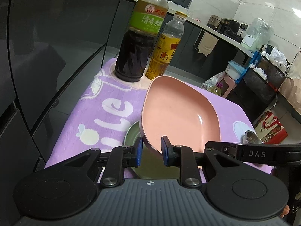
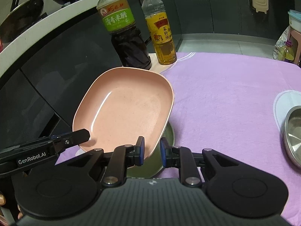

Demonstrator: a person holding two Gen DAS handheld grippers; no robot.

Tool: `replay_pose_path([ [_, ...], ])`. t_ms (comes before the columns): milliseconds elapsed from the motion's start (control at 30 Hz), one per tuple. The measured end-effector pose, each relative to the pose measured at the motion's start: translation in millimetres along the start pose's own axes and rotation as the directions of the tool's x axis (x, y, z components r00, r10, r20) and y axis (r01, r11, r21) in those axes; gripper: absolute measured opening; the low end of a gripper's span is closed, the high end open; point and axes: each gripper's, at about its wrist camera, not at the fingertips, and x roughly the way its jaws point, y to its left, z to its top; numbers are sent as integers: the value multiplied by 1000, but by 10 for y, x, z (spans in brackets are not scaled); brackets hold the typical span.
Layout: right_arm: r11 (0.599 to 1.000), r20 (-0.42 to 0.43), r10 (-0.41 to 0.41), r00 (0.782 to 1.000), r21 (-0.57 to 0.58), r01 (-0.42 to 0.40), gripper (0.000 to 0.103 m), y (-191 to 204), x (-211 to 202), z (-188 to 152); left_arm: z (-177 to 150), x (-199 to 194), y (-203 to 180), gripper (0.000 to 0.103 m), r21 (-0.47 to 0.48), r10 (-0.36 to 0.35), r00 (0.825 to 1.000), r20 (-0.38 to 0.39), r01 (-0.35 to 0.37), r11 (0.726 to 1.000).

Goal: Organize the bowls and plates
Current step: 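Carry the pink square bowl and lower it onto the green plate, then open both grippers and lift away from the pink bowl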

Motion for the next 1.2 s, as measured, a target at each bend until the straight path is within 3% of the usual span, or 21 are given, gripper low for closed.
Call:
replay_pose_path([
  [733,997,-67,-64,996,-55,60,16,33,139,-26,-169,148,92,21,-5,-16,995,-95,16,1000],
  [1200,997,-98,-52,994,-58,46,17,20,244,-18,-219,156,143,23,-23,-21,991,-132,18,1000],
])
